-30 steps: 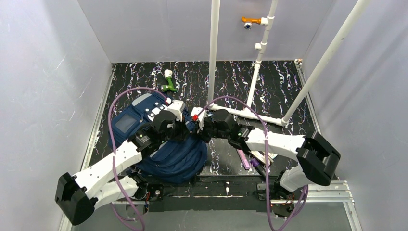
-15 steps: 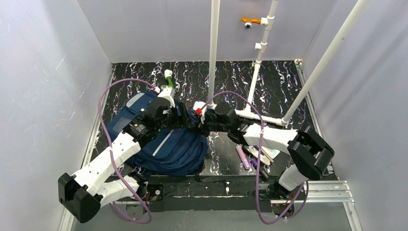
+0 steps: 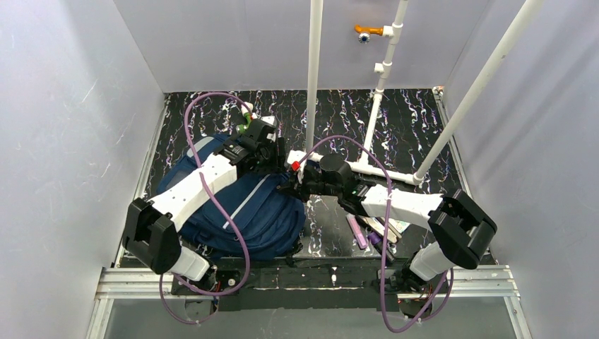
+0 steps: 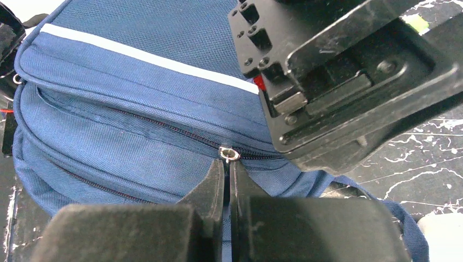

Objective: Pack the student bag
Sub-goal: Unzip the student bag at the center of the board.

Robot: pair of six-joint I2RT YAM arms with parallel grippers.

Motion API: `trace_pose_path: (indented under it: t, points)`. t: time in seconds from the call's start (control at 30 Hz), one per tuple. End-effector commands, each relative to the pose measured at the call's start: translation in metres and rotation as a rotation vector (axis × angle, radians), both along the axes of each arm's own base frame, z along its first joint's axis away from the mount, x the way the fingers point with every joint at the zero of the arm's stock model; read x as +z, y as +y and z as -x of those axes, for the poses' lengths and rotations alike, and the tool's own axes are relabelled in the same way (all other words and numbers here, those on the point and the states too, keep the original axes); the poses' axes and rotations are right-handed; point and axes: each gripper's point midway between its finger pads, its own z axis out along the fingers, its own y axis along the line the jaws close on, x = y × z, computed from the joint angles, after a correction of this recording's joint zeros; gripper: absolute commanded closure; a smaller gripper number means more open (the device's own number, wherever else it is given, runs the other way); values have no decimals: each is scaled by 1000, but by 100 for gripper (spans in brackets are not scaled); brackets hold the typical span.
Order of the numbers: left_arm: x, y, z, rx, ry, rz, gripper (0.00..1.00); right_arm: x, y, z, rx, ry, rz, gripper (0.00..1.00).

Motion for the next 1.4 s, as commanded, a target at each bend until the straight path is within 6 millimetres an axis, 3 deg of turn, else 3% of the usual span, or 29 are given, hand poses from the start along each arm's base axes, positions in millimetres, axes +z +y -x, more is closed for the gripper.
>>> trace_pose_path:
  t: [0.0, 0.1, 0.23, 0.37, 0.47, 0.6, 0.7, 0.8, 0.9, 1.0, 1.13, 1.3, 1.37]
  points:
    - [2, 7, 13, -67, 23, -72, 41, 46, 9, 10, 56, -79, -128, 99]
    - [-4, 12, 21, -97, 18, -146, 44, 45, 8, 8, 50, -84, -122, 99]
    - [-6, 19, 29, -156, 15, -211, 60, 43, 10, 6, 47, -87, -113, 99]
    - [-7, 24, 34, -201, 10, -247, 60, 44, 10, 6, 51, -86, -116, 99]
    - [-6, 13, 38, -246, 23, -201, 58, 41, 11, 5, 49, -86, -109, 99]
    - [-2, -11, 51, -324, 68, -75, 42, 39, 10, 4, 44, -88, -98, 99]
    - [-4, -9, 57, -333, 87, -76, 38, 43, 9, 4, 42, -94, -103, 99]
    - [-9, 3, 60, -348, 78, -137, 39, 44, 9, 4, 41, -99, -106, 99]
    - [-18, 10, 63, -384, 94, -192, 54, 48, 10, 3, 43, -105, -113, 99]
    - [-26, 15, 59, -397, 93, -247, 76, 49, 11, 1, 39, -110, -114, 99]
    - [-13, 9, 40, -370, 3, -228, 100, 45, 12, 0, 40, -105, -96, 99]
    - [9, 8, -7, -178, -83, -138, 100, 38, 13, 3, 30, -97, -40, 99]
    - [18, 9, -29, -102, -148, -113, 100, 40, 17, 13, 55, -105, -19, 99]
